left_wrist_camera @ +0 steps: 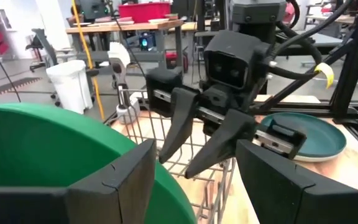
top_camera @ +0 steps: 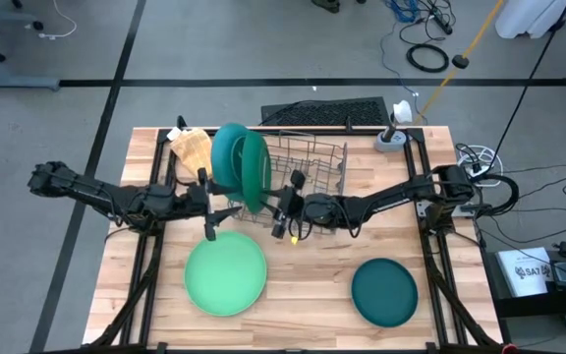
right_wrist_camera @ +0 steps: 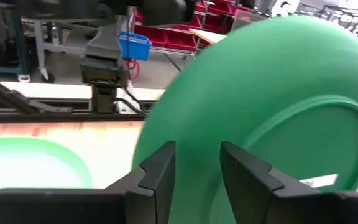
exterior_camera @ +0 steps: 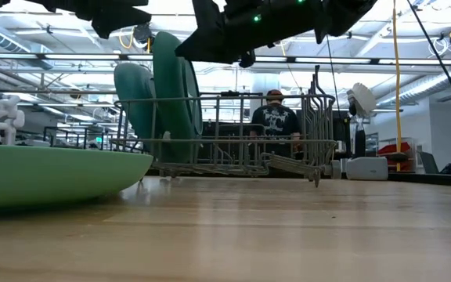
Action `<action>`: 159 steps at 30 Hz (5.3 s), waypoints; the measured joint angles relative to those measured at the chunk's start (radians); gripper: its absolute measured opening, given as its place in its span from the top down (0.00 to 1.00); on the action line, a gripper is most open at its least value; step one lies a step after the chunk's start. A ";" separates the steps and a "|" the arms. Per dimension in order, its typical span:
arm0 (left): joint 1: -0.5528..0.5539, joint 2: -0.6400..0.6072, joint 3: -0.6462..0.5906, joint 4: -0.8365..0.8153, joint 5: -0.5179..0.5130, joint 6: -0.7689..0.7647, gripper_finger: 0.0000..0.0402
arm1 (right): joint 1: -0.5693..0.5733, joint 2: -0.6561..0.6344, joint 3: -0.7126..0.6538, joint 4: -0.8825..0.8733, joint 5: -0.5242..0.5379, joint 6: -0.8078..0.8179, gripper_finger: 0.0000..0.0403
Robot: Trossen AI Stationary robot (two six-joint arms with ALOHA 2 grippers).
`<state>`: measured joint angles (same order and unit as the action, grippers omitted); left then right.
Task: Sort dishes
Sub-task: Put the green plate into the dishwasher rack, then put the light green plate into the dishwasher rack
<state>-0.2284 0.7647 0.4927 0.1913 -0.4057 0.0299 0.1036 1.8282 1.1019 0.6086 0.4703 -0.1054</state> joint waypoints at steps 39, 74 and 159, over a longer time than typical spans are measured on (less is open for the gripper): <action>-0.031 0.003 0.000 -0.023 0.053 -0.099 0.42 | 0.000 0.005 0.000 0.126 0.024 -0.111 0.71; 0.068 0.165 0.000 0.022 -0.080 -0.130 0.42 | 0.069 -0.045 0.000 -0.074 0.033 -0.022 0.71; -0.001 0.164 0.000 0.058 -0.074 0.028 0.42 | 0.122 -0.072 0.000 -0.724 -0.053 0.343 0.71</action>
<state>-0.2296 0.9291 0.4927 0.2488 -0.4794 0.0582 0.2258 1.7561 1.1014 -0.1158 0.4169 0.2380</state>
